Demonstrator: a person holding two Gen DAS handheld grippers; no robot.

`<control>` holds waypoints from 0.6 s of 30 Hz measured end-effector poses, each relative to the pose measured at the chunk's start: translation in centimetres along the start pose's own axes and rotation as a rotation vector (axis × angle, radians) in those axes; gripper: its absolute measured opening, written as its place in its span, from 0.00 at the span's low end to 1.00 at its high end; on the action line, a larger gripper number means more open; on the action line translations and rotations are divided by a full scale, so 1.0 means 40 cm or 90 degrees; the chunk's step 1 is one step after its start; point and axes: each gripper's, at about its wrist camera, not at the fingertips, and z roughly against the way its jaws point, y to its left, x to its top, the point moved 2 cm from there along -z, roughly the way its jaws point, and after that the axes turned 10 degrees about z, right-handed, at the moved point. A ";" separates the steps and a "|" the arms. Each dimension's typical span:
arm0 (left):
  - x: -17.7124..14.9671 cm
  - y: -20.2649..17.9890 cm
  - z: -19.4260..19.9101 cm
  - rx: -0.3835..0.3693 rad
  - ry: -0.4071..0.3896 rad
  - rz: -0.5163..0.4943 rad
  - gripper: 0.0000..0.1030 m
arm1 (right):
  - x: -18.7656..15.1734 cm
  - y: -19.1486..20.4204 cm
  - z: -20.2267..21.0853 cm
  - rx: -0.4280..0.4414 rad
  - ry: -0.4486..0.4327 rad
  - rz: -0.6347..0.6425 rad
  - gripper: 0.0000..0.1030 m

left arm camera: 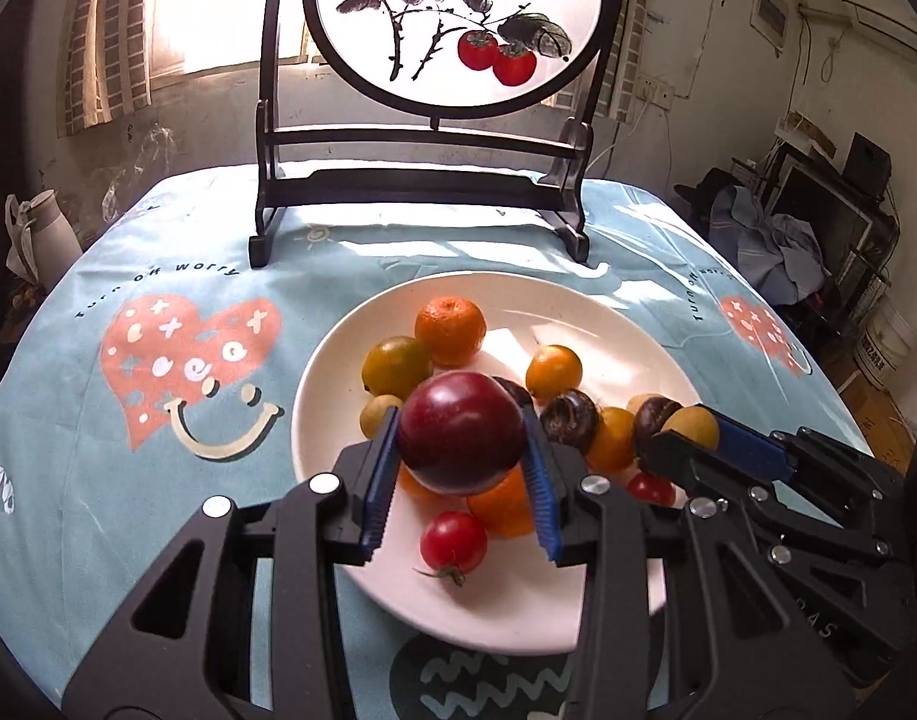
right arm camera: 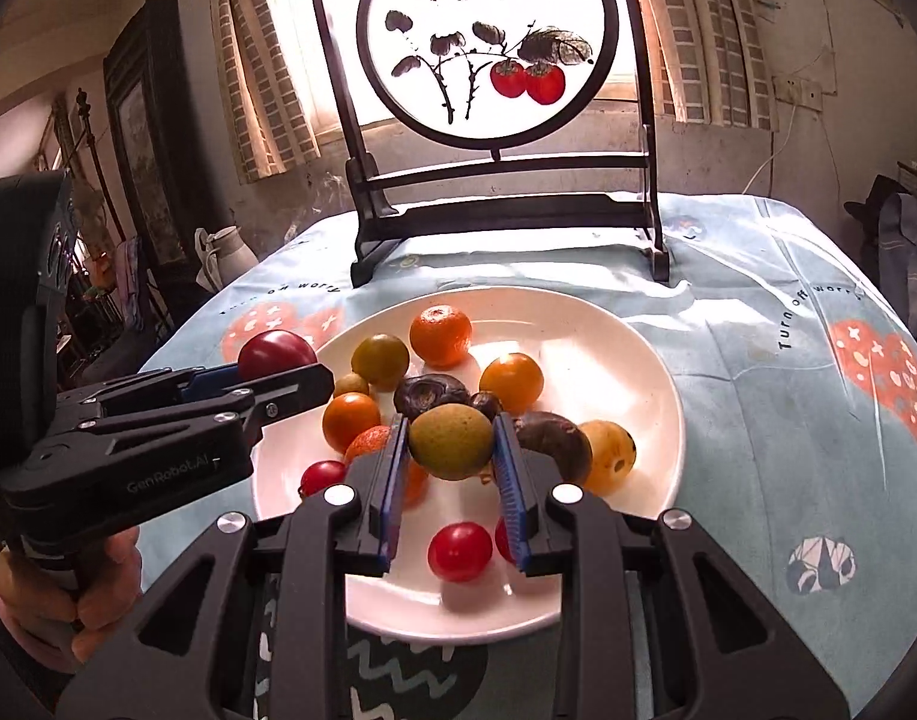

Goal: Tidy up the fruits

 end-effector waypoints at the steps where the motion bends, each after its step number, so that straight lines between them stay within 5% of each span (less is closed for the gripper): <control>1: 0.010 0.005 -0.014 0.003 0.001 0.003 0.38 | 0.005 -0.003 -0.013 -0.001 0.003 0.003 0.28; 5: 0.036 0.018 -0.061 0.005 0.011 0.015 0.38 | 0.027 -0.015 -0.050 -0.009 0.005 0.020 0.28; 7: 0.041 0.022 -0.073 0.010 0.015 0.020 0.43 | 0.033 -0.016 -0.059 -0.012 0.009 0.028 0.41; 9: 0.043 0.028 -0.062 0.026 -0.007 0.025 0.79 | 0.035 -0.015 -0.056 -0.022 0.004 0.035 0.52; 18: 0.038 0.035 0.101 0.047 -0.062 0.022 0.92 | 0.035 0.001 0.060 -0.002 -0.015 0.044 0.58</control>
